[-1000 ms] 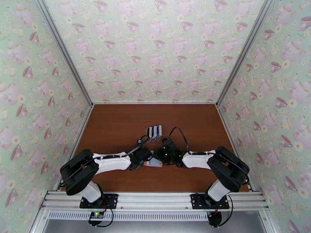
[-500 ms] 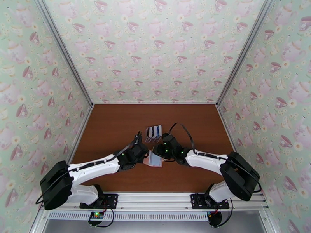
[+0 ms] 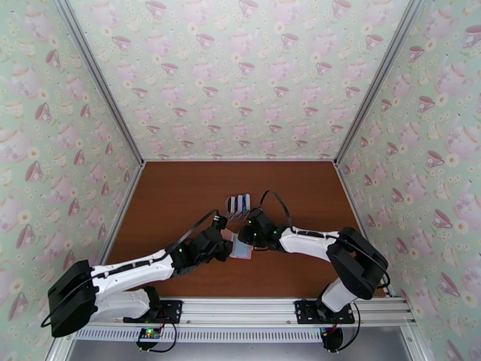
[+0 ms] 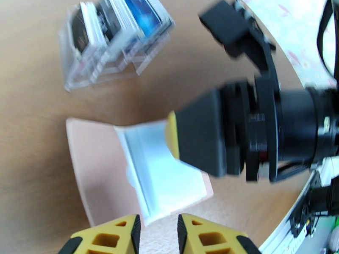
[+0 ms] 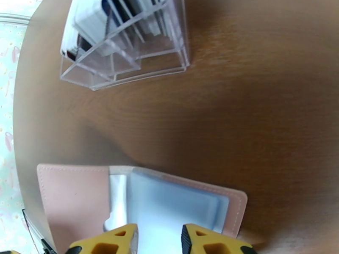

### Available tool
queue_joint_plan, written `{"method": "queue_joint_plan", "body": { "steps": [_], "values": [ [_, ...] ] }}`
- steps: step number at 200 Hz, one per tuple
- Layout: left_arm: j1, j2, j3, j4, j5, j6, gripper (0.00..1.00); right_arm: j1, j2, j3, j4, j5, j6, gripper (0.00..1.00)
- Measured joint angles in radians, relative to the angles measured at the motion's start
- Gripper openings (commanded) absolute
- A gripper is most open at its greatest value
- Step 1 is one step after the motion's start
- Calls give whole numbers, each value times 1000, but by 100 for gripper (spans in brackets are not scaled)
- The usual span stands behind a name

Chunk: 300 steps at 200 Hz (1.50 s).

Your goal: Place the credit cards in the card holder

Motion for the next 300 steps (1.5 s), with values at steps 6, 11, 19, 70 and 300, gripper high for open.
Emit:
{"method": "queue_joint_plan", "body": {
  "steps": [6,11,19,70,300],
  "values": [
    [0,5,-13,13,2,0,32,0,4,2,-2,3,-4,33],
    [0,10,-23,23,3,0,33,0,8,5,-4,5,-6,34],
    [0,16,-35,37,3,0,33,0,13,10,-7,8,-10,33],
    [0,47,-62,76,-4,0,39,0,35,28,-30,35,-25,33],
    [0,135,-139,204,-19,-37,77,33,68,34,27,-9,-2,33]
  ]
}}
